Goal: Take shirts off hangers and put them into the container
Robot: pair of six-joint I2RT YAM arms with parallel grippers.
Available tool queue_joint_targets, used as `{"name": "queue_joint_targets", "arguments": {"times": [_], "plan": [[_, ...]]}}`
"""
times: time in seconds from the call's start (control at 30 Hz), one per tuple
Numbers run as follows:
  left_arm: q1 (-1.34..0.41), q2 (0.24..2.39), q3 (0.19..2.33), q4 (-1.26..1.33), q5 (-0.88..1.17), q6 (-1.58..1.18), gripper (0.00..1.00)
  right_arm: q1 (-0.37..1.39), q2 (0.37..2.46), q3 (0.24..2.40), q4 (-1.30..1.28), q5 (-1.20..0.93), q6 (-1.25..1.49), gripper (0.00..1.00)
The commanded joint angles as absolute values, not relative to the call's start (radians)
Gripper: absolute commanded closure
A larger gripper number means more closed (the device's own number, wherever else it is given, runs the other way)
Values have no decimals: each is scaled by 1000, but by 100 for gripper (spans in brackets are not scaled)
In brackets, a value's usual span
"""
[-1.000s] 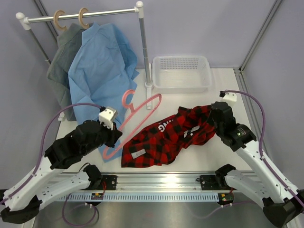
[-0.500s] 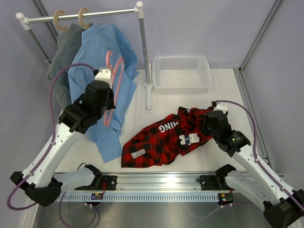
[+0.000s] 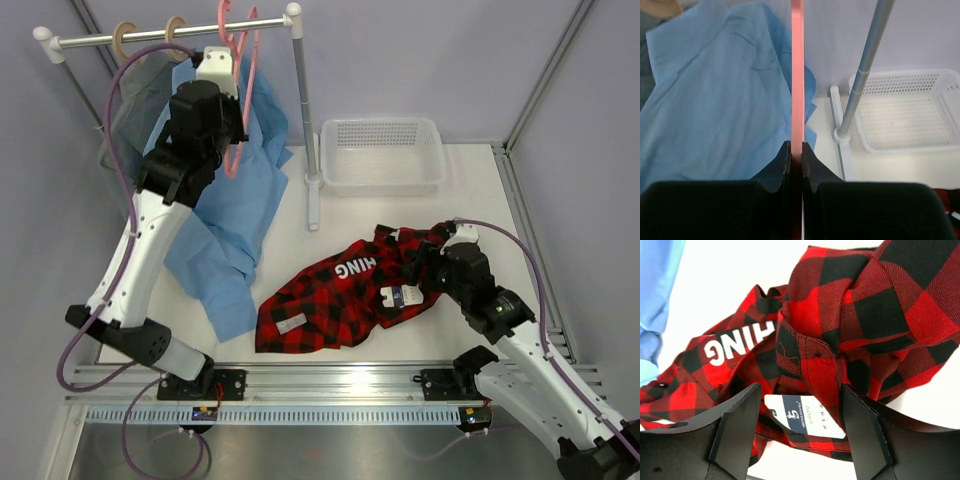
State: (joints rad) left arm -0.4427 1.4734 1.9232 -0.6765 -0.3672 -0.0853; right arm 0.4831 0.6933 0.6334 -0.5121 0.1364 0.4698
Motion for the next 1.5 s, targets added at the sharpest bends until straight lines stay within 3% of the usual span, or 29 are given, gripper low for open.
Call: {"name": "queue_joint_targets", "arguments": {"times": [0.0, 0.17, 0.3, 0.57, 0.83, 0.97, 1.03, 1.17, 1.2, 1.33, 1.47], "plan": [[-414, 1557, 2037, -603, -321, -34, 100, 480, 655, 630, -469, 109, 469, 27], [-379, 1678, 2152, -604, -296, -31, 100, 480, 646, 624, -468, 104, 468, 26], [-356, 1726, 2160, -592, -285, -37, 100, 480, 640, 621, -469, 107, 466, 20], [-307, 1787, 2148, -571, -244, -48, 100, 480, 632, 611, -460, 110, 465, 19], [-307, 1671, 1990, -569, -204, -77, 75, 480, 640, 609, -453, 113, 462, 19], [-307, 1594, 1934, -571, -199, -72, 54, 480, 629, 607, -451, 118, 462, 19], [-308, 1553, 1922, -574, -192, -75, 48, 480, 623, 612, -457, 129, 465, 18], [-307, 1409, 1872, -574, -184, -94, 25, 480, 623, 641, -503, 253, 494, 4], [-307, 1337, 1835, -574, -183, -97, 14, 480, 629, 646, -512, 279, 521, 1], [-308, 1152, 1698, -574, -176, -89, 1, 480, 681, 676, -557, 391, 571, 1], [-307, 967, 1501, -572, -132, -120, 1, 477, 822, 680, -526, 462, 584, 1]]}}
